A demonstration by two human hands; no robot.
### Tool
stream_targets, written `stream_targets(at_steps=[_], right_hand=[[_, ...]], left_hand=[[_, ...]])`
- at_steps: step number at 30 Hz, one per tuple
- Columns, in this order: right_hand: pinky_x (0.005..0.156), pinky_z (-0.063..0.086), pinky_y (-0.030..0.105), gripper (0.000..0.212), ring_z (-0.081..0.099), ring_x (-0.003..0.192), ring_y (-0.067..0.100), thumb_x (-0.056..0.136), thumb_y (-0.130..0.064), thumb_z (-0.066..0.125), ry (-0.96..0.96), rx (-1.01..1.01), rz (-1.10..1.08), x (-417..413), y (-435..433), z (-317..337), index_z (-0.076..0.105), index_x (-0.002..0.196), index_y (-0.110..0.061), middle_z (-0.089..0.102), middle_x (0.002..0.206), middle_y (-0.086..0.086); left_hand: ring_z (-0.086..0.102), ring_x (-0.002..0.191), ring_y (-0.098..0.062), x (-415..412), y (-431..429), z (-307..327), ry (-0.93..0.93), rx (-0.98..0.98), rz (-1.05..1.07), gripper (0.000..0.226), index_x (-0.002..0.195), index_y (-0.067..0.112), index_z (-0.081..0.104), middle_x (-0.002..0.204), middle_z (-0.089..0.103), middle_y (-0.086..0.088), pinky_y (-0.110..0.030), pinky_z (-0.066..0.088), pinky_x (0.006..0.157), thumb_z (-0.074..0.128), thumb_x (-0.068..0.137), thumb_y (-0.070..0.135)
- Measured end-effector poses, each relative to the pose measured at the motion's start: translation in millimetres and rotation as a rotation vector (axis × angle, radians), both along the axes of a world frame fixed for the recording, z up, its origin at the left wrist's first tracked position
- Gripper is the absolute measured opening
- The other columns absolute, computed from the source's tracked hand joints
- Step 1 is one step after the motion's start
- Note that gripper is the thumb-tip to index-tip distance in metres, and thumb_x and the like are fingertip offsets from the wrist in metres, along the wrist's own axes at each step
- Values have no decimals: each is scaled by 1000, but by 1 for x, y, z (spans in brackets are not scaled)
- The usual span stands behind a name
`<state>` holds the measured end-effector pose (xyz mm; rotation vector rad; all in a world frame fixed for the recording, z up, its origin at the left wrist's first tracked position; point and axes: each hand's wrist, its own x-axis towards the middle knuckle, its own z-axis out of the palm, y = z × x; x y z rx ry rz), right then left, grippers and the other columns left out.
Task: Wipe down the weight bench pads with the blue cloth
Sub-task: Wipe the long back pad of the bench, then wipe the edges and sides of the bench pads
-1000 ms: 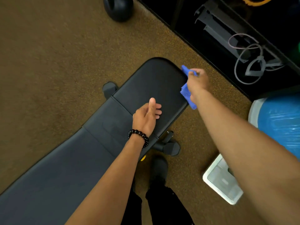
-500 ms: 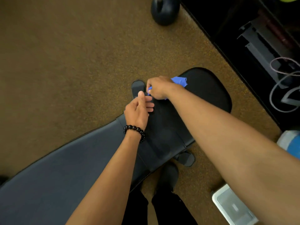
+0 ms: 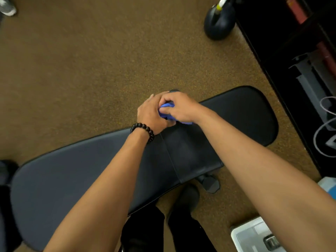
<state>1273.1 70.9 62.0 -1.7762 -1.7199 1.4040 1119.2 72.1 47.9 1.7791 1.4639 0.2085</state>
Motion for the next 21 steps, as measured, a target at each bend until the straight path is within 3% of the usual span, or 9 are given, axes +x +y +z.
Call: stream_targets(at_steps=[2,4,7,9,11,13,17,21], right_hand=[[96,52,28,19,66,103,1,87,-19,77,67,7,-26,-1,-1,4,77,101,-32,73,105,-18],[101,52,29,35,65,110,1,82,-15,82,113,43,-101,1,-3,7,74,114,-29,72,114,-17],[102,52,28,49,65,112,5,79,-17,82,47,153,-305,5,-10,1,67,125,-21,70,121,-7],[101,51,28,49,65,112,9,79,-22,80,-50,181,-345,0,-15,-5,66,126,-22,69,121,-5],[100,43,22,50,61,118,15,81,-24,75,-170,146,-235,-13,-21,-13,63,130,-23,65,127,-2],[100,37,23,55,53,128,20,85,-23,70,-263,80,-125,-28,-27,-17,56,139,-23,57,137,2],[107,37,33,56,46,134,23,88,-23,66,-321,45,-155,-58,-32,-22,51,143,-23,52,142,2],[108,37,34,53,45,136,22,90,-27,64,-370,7,-113,-92,-37,-20,53,142,-25,52,144,-1]], left_hand=[[66,111,-10,-7,16,10,75,15,-17,69,123,42,62,114,71,18,-40,40,114,90,60,42],[69,98,-14,-13,31,13,69,-25,-17,46,109,40,69,98,74,13,-32,53,91,87,67,38],[69,97,-28,-10,49,10,144,31,-66,12,87,35,67,89,70,3,-32,50,75,74,81,28],[68,102,-29,-10,54,2,203,55,-104,19,99,35,72,101,73,1,-36,53,79,66,88,21],[67,109,-27,-16,50,-11,236,13,-172,37,121,40,70,117,73,-1,-37,54,88,61,92,18],[65,116,-28,-26,37,-28,263,-97,-254,36,130,36,66,125,71,-4,-35,50,93,56,99,21],[60,123,-27,-59,25,-41,251,-164,-303,32,131,28,66,131,68,-6,-32,44,102,49,104,22],[59,124,-33,-119,37,-33,410,-187,-360,31,127,18,65,133,65,-11,-37,45,102,46,104,21]])
